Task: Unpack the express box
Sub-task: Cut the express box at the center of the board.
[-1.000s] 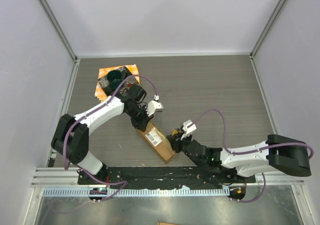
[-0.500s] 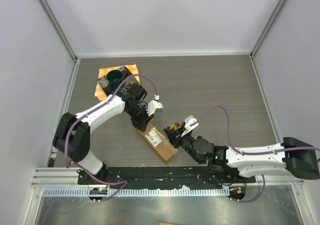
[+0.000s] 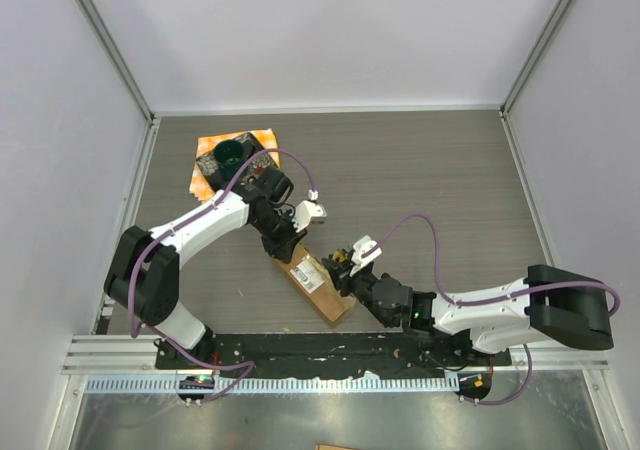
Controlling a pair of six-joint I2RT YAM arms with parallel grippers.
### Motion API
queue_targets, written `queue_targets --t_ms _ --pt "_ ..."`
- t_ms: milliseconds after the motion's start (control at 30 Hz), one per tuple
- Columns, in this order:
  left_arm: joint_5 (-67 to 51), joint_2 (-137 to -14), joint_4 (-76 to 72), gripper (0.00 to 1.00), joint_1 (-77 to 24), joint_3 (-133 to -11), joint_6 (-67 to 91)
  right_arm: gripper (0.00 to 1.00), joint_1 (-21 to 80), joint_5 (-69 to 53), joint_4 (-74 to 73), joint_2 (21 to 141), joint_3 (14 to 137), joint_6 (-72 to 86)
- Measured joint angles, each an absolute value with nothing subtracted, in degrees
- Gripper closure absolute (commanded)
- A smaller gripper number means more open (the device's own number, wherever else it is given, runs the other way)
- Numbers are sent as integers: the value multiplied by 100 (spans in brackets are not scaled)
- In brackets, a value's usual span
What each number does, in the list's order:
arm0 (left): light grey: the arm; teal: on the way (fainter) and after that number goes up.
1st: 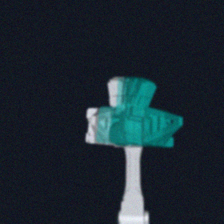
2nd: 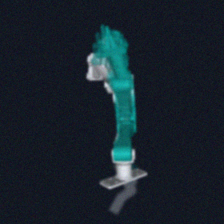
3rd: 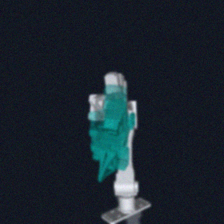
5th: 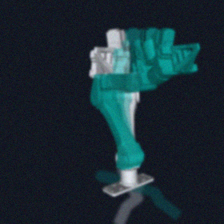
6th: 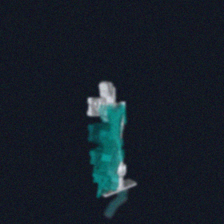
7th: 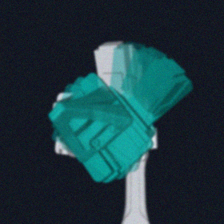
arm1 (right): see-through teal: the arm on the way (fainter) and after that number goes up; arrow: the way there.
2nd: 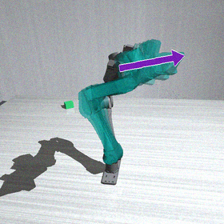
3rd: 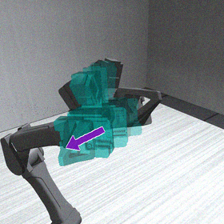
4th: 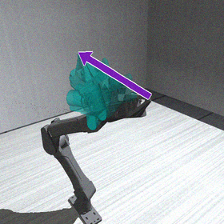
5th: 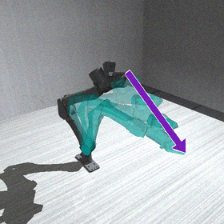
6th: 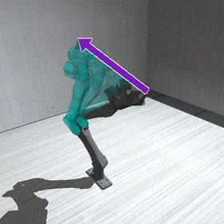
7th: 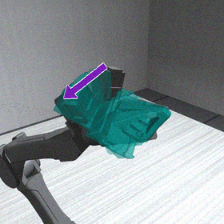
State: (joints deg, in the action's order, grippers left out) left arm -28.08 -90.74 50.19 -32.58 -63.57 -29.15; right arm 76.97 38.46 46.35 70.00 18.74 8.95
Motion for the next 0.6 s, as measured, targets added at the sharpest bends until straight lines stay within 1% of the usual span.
queue_targets --t_ms 333,600 --pt "-2808 -9070 5011 92 -3256 -6351 -2899 99 7590 3802 5000 7349 1782 720" --pt "-2812 -9070 5009 92 -3256 -6351 -2895 99 7588 3769 5105 7356 1691 725"
